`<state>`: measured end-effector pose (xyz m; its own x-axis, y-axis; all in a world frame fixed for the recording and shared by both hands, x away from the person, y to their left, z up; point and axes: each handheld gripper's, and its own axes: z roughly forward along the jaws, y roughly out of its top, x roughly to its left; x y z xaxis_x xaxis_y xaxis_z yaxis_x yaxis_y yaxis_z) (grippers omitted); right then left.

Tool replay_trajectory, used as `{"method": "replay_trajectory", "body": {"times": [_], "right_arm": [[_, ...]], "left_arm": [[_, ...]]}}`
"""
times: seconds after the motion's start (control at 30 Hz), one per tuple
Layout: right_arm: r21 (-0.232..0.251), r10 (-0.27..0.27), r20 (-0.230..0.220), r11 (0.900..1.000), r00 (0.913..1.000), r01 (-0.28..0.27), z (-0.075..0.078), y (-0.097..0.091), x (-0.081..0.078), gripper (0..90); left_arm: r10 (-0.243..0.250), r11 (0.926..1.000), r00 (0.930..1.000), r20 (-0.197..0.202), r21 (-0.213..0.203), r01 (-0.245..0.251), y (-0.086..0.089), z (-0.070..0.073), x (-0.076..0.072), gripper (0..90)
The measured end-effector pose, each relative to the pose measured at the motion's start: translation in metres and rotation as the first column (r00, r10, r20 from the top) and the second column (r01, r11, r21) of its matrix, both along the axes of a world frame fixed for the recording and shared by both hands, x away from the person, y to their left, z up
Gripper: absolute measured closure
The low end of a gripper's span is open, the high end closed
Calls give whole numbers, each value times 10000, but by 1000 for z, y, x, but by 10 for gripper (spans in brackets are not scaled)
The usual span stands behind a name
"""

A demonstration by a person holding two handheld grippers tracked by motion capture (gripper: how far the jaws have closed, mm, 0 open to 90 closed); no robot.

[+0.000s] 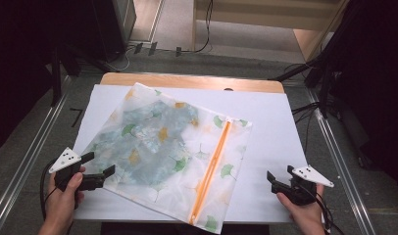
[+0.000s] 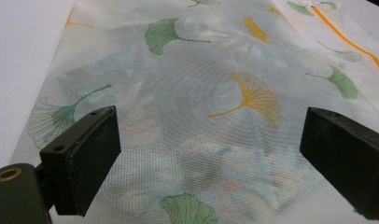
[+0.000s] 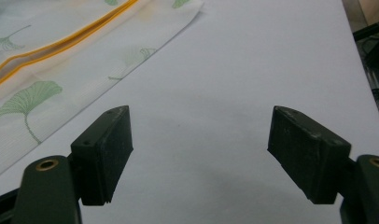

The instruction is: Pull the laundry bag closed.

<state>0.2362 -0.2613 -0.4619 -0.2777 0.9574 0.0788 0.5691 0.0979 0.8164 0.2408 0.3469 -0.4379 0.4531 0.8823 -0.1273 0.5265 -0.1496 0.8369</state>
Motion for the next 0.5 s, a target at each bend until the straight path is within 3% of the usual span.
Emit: {"method": "replay_trajectory", "body": {"times": [0.17, 0.2, 0.43, 0.5], "right_arm": [[155, 170, 17, 9997, 9999, -170, 2, 8, 0, 260], [291, 351, 41, 9990, 9994, -352, 3, 13, 0, 294], [338, 786, -120, 9964, 9968, -781, 3, 32, 2, 312], [365, 816, -203, 9961, 9965, -808, 3, 38, 2, 318]], "left_arm": [[226, 9995, 9997, 128, 224, -229, 1, 0, 4, 65], [188, 9994, 9998, 75, 276, -190, 2, -1, 5, 73], [316, 9990, 9995, -67, 303, -314, 10, -3, 5, 74], [242, 9984, 9994, -249, 510, -229, 12, -3, 6, 78]]}}
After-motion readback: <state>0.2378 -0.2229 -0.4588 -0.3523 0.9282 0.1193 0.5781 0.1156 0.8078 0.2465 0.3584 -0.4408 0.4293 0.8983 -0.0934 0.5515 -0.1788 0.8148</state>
